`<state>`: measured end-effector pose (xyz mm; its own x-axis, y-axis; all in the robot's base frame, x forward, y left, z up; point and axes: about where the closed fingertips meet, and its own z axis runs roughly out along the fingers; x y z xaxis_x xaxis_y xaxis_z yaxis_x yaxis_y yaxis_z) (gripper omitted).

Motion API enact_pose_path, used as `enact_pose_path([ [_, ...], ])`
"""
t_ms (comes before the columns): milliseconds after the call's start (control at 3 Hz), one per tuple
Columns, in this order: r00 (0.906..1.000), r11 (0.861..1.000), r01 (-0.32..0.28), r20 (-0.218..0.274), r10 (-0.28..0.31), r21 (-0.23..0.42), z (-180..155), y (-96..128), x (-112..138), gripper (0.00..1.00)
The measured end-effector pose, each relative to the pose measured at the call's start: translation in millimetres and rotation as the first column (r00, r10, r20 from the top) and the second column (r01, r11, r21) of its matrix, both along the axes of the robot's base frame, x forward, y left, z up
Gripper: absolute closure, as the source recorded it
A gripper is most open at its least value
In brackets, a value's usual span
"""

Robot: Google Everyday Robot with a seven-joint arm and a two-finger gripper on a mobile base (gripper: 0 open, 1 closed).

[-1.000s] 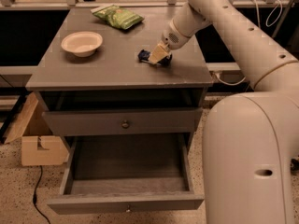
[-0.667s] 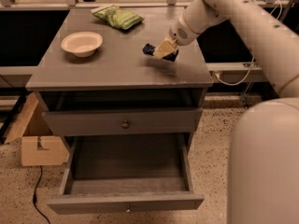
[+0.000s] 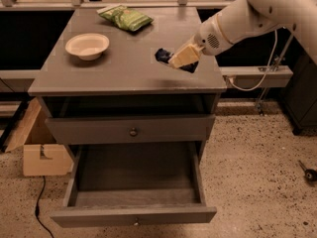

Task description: Place rxbar blueberry into middle drawer

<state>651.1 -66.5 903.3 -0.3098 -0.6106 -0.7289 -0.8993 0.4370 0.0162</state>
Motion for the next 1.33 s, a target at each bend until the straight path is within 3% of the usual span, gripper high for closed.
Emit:
enact_pose_path([
  [333, 1.0, 1.0, 0.0, 0.0, 0.0, 0.0, 0.0, 0.0, 0.0, 1.0],
  [667, 1.0, 1.0, 0.001, -0.007, -0.001, 0.014, -8.7, -1.1, -25.2, 1.0],
  [1000, 0.9996, 0.998, 0.018, -0.024, -0.017, 0.061, -26.1, 1.6, -96.9, 1.0],
  [1333, 0.9939, 0.997, -0.003, -0.11, 0.012, 0.076, -78.0, 21.9, -141.8, 1.0],
])
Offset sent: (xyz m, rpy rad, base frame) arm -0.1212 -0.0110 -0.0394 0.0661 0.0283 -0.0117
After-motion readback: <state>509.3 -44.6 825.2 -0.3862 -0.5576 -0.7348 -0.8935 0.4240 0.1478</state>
